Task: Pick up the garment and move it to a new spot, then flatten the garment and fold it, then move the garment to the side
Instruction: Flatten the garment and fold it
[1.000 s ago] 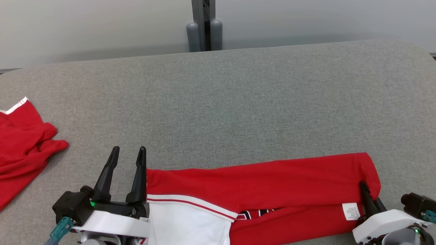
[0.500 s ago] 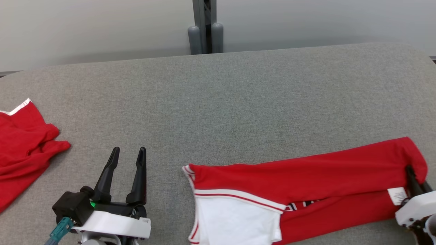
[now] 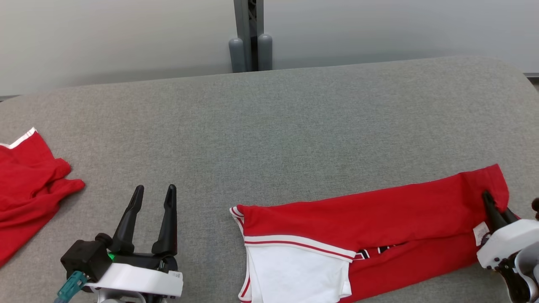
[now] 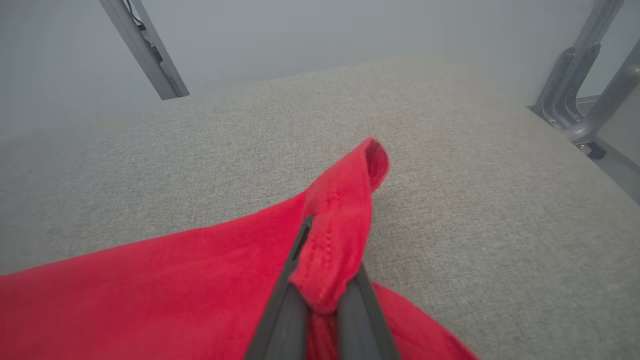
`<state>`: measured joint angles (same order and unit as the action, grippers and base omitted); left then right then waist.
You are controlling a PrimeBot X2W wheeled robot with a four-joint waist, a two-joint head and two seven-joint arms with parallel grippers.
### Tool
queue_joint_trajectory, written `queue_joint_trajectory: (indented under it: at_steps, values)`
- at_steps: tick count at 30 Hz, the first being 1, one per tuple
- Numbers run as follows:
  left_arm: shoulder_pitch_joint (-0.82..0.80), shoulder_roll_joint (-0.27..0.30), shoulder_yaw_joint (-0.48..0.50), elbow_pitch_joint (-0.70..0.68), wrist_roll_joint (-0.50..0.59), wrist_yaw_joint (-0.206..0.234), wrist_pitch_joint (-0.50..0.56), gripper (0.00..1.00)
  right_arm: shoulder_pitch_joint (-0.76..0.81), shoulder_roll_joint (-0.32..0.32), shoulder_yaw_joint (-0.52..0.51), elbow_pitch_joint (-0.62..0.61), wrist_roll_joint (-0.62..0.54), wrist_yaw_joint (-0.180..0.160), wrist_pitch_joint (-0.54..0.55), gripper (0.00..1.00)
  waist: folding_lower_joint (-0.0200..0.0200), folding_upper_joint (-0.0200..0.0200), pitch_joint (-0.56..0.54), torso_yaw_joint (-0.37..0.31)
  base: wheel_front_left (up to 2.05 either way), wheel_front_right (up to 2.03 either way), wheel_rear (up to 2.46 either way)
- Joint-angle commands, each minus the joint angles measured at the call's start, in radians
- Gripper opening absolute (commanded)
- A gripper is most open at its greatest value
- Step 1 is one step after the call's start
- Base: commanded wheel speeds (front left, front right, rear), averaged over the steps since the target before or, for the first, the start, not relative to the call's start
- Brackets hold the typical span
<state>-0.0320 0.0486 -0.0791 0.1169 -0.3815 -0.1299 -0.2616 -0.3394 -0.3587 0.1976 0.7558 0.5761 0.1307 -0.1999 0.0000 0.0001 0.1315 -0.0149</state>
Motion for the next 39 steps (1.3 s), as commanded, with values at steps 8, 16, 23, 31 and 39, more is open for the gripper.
queue_joint_trajectory:
  at_steps: [8, 16, 23, 31, 39]
  values:
    - [0.011, 0.004, 0.027, 0.001, -0.016, -0.001, -0.003, 1.00, 0.073, 0.016, 0.036, -0.258, 0.168, 0.000, 0.211, 0.00, 0.0000, -0.0001, -0.044, -0.041, 0.00, 0.00, 0.00]
    - [0.022, 0.003, 0.032, 0.007, -0.028, -0.001, -0.003, 1.00, 0.164, 0.143, 0.004, -0.483, 0.274, 0.000, 0.413, 0.00, 0.0000, -0.0001, -0.077, -0.067, 0.00, 0.00, 0.00]
    - [0.026, 0.004, 0.032, 0.012, -0.036, -0.001, -0.003, 1.00, 0.257, 0.293, -0.050, -0.647, 0.322, 0.000, 0.589, 0.00, 0.0000, -0.0001, -0.094, -0.073, 0.00, 0.00, 0.00]
    - [0.024, 0.004, 0.022, 0.017, -0.043, -0.001, -0.003, 1.00, 0.301, 0.305, 0.061, -0.689, 0.548, 0.000, 0.577, 0.00, 0.0000, -0.0001, -0.084, -0.029, 0.00, 0.00, 0.00]
    - [-0.003, 0.003, 0.014, 0.020, -0.054, -0.001, -0.003, 1.00, 0.248, 0.305, 0.176, -0.628, 0.652, 0.000, 0.483, 0.00, 0.0000, -0.0001, -0.045, 0.032, 0.00, 0.00, 0.00]
